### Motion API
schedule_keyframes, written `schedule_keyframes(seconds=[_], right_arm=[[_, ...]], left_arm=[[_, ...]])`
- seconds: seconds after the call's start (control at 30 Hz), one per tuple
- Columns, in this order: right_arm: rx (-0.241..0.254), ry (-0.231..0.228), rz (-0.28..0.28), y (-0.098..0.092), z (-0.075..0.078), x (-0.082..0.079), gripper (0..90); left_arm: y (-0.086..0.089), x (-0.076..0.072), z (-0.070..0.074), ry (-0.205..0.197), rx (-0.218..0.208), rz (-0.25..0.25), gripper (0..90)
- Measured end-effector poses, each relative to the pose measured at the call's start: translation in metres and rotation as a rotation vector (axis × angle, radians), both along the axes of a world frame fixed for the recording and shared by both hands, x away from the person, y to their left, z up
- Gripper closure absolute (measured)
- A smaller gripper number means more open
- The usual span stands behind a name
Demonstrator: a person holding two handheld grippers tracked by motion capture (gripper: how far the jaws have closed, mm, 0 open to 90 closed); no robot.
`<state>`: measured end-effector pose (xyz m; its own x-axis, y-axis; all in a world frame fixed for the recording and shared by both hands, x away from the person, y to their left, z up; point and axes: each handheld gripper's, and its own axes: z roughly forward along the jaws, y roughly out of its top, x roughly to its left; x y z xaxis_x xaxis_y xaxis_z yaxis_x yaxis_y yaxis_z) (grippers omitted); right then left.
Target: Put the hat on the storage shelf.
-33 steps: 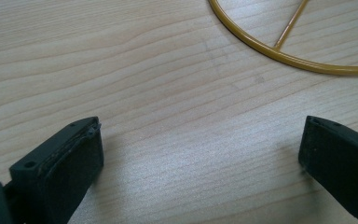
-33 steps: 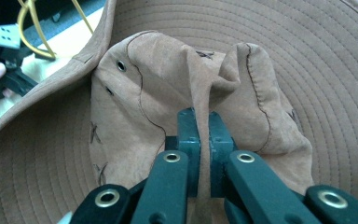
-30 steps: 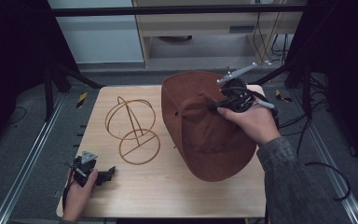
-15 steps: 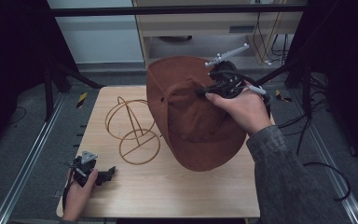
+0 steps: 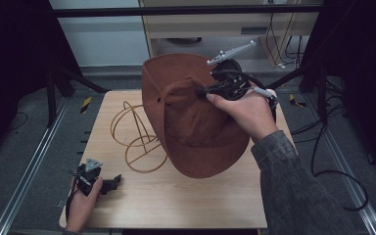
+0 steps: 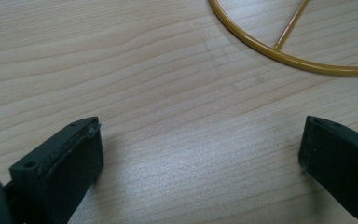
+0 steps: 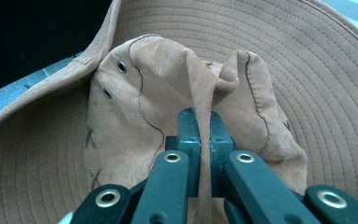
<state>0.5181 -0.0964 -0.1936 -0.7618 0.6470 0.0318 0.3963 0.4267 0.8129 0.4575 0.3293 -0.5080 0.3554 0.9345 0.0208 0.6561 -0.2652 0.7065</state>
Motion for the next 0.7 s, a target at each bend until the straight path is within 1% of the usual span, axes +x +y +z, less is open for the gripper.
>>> schedule_keyframes(seconds=[0.17,0.27,0.33,0.37,0.5,0.57,0.7], right_arm=[[0.01,-0.016,0.01,0.008,0.002,-0.002,88.8],[0.021,-0.032,0.018,0.015,0.004,-0.005,88.8],[0.021,-0.04,0.021,0.018,0.004,-0.006,88.8],[0.006,-0.058,0.023,0.024,0.004,-0.007,88.9],[0.027,-0.078,0.029,0.032,0.005,-0.009,89.0],[0.037,-0.081,0.032,0.036,0.006,-0.009,89.0],[0.046,-0.095,0.044,0.045,0.008,-0.01,89.1]], left_arm=[[0.0,0.0,0.0,0.0,0.0,0.0,0.0],[-0.001,0.0,-0.001,-0.007,-0.009,0.009,0.0],[-0.001,0.0,-0.001,-0.007,-0.009,0.009,0.0],[-0.001,0.0,-0.001,-0.006,-0.009,0.008,0.0],[-0.001,0.0,0.0,-0.007,-0.005,0.006,0.0],[0.0,0.0,0.0,-0.004,-0.002,0.003,0.0],[0.0,0.0,0.0,-0.004,-0.002,0.004,0.0]])
